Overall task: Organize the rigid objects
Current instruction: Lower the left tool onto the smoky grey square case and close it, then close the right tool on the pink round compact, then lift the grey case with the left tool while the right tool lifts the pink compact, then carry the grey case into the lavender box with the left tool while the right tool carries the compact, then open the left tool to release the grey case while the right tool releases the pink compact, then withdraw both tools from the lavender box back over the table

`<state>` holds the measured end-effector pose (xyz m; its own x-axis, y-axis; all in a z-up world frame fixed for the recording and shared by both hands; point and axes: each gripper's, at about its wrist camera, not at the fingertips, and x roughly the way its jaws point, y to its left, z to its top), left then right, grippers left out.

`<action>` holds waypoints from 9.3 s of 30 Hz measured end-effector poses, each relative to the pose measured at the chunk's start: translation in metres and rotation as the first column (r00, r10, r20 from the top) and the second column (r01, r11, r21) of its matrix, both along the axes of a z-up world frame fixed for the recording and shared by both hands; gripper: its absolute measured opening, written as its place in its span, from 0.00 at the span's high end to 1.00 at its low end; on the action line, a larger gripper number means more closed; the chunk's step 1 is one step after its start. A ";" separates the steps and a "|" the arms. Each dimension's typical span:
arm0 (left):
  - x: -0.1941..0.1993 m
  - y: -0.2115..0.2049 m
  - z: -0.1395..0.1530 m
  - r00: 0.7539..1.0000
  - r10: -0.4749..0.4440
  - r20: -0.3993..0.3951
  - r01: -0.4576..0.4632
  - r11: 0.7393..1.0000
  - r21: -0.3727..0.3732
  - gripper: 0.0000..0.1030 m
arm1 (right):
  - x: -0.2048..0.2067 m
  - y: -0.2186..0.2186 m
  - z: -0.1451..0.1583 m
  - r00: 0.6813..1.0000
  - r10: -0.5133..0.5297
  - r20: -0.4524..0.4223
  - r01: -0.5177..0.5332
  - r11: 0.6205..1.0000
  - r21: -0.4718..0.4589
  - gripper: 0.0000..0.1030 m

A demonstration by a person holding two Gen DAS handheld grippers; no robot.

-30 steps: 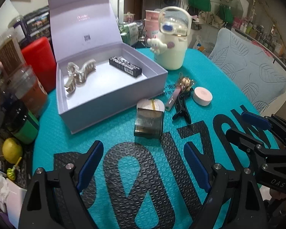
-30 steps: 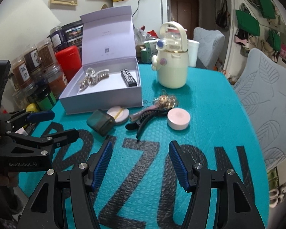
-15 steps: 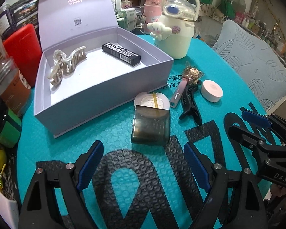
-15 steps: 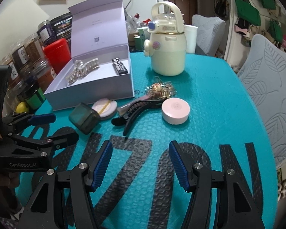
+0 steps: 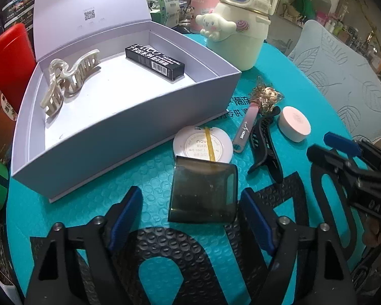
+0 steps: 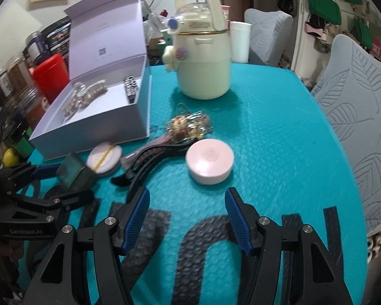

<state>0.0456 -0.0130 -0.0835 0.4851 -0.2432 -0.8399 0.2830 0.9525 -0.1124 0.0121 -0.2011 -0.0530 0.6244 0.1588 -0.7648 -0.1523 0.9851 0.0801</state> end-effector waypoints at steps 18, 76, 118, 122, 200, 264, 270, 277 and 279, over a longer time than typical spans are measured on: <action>-0.006 0.001 0.006 1.000 -0.002 0.024 0.002 1.000 0.022 0.59 | 0.052 -0.015 -0.023 0.997 -0.030 -0.071 0.030 1.000 -0.010 0.35; -0.101 0.075 0.057 0.977 0.151 0.154 -0.157 0.987 0.033 0.59 | -0.068 0.086 0.017 0.976 0.214 0.026 -0.214 0.977 -0.009 0.51; 0.003 0.100 0.115 0.953 0.140 0.269 -0.151 0.988 0.018 0.59 | 0.019 0.138 0.086 0.923 0.361 0.133 -0.360 0.932 -0.031 0.51; 0.016 0.099 0.117 0.952 0.139 0.272 -0.150 0.989 0.018 0.59 | 0.032 0.142 0.090 0.919 0.370 0.137 -0.368 0.929 -0.035 0.51; 0.117 0.062 0.048 0.984 0.144 0.101 -0.158 0.977 0.140 0.30 | 0.134 0.127 0.036 0.966 0.255 0.042 -0.253 0.966 -0.054 0.40; -0.087 0.053 0.139 0.937 0.131 0.323 -0.150 0.988 0.034 0.15 | -0.071 0.076 0.117 0.957 0.140 0.256 -0.133 0.990 -0.046 0.37; -0.096 0.046 0.127 0.950 0.096 0.298 -0.114 0.993 0.042 0.15 | -0.084 0.070 0.106 0.964 0.119 0.238 -0.114 0.993 -0.033 0.37; -0.099 0.038 0.104 0.970 0.059 0.238 -0.071 0.997 0.041 0.15 | -0.092 0.061 0.086 0.976 0.087 0.199 -0.086 0.996 -0.012 0.37; -0.097 0.035 0.097 0.974 0.052 0.218 -0.062 0.997 0.038 0.15 | -0.093 0.058 0.080 0.979 0.080 0.188 -0.080 0.997 -0.005 0.37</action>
<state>-0.0514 0.0217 0.0135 0.6691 -0.1744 -0.7224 0.2410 0.9705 -0.0112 -0.0810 -0.1434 0.0267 0.7418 0.2156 -0.6350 -0.2433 0.9689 0.0447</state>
